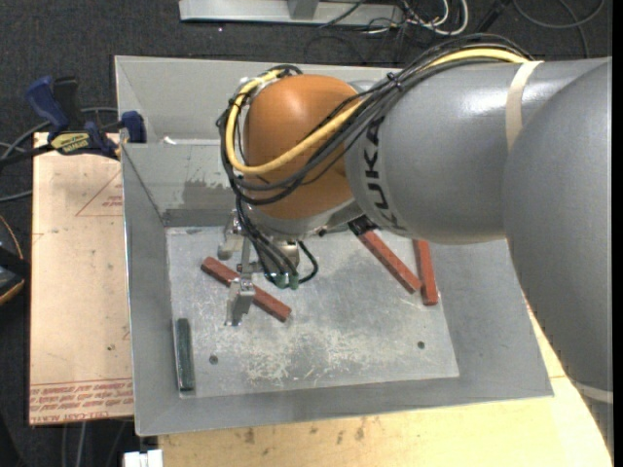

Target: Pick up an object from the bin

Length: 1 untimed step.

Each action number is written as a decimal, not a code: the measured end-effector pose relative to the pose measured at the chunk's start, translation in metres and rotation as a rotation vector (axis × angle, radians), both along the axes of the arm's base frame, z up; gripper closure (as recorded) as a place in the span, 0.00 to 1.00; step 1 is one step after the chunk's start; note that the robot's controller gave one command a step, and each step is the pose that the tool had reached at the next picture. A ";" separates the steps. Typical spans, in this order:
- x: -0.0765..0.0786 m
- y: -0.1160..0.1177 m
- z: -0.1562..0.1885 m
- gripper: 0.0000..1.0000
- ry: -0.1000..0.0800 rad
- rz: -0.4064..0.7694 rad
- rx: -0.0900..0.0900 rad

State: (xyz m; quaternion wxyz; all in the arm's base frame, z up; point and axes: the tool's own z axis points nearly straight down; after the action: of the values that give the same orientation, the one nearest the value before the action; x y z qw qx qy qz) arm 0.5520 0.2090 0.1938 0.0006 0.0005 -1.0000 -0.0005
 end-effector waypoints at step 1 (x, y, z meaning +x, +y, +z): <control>0.001 0.000 0.001 0.00 -0.002 -0.001 0.000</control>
Offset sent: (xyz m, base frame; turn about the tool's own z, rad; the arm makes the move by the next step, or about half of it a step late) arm 0.0325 -0.0519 -0.0363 0.1382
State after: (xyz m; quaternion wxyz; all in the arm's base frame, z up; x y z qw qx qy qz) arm 0.5527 0.2086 0.1945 -0.0002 0.0000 -1.0000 -0.0007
